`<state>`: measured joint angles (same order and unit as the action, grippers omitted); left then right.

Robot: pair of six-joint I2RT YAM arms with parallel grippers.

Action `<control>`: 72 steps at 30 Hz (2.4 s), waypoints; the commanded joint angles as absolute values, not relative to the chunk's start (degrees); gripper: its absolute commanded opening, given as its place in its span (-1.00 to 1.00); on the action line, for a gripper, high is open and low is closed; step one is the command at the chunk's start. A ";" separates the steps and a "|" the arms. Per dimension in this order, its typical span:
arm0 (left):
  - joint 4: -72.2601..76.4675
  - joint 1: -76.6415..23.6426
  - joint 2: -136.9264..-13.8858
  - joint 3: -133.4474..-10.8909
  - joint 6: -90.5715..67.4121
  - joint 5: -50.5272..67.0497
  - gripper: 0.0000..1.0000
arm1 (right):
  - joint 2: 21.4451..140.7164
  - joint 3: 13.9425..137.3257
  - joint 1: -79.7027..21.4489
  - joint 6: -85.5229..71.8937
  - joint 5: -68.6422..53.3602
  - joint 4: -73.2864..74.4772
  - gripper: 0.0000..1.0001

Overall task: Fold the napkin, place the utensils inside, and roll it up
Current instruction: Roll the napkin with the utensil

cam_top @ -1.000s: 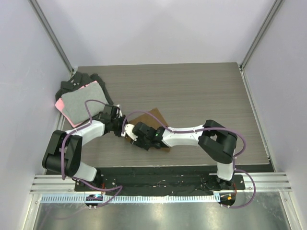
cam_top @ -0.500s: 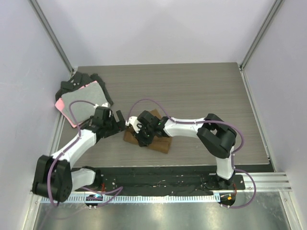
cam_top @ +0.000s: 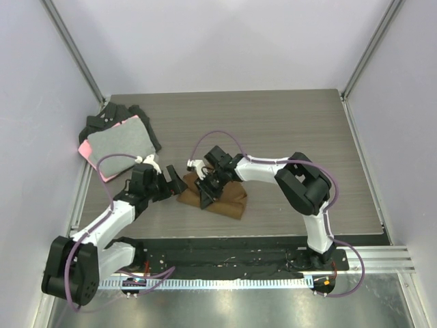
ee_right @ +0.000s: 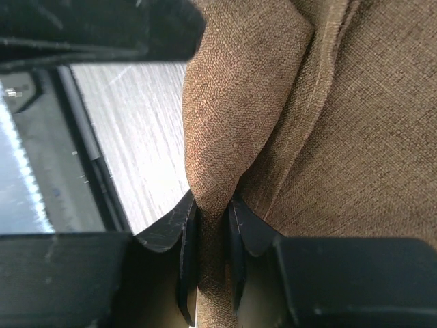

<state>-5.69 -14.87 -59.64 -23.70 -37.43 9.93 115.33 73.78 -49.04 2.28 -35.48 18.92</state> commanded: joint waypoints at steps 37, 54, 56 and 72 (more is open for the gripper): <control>1.68 -14.94 -75.06 -26.19 -39.64 17.94 -1.00 | 113.41 80.42 -42.63 0.17 -37.11 26.72 0.05; -9.50 -12.39 -84.02 -35.86 -40.34 21.88 -1.00 | 99.92 62.84 -65.83 11.42 13.89 7.56 0.28; -9.32 -12.22 -84.37 -35.86 -40.43 22.32 -1.00 | 101.42 63.37 -65.83 11.86 13.89 7.03 0.26; -7.82 -12.13 -83.85 -36.39 -39.64 24.08 -1.00 | 109.16 65.04 -61.70 11.43 8.45 11.59 0.14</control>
<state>-8.01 -12.34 -83.74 -35.35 -40.32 23.05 106.45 63.70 -64.25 11.92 10.68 8.82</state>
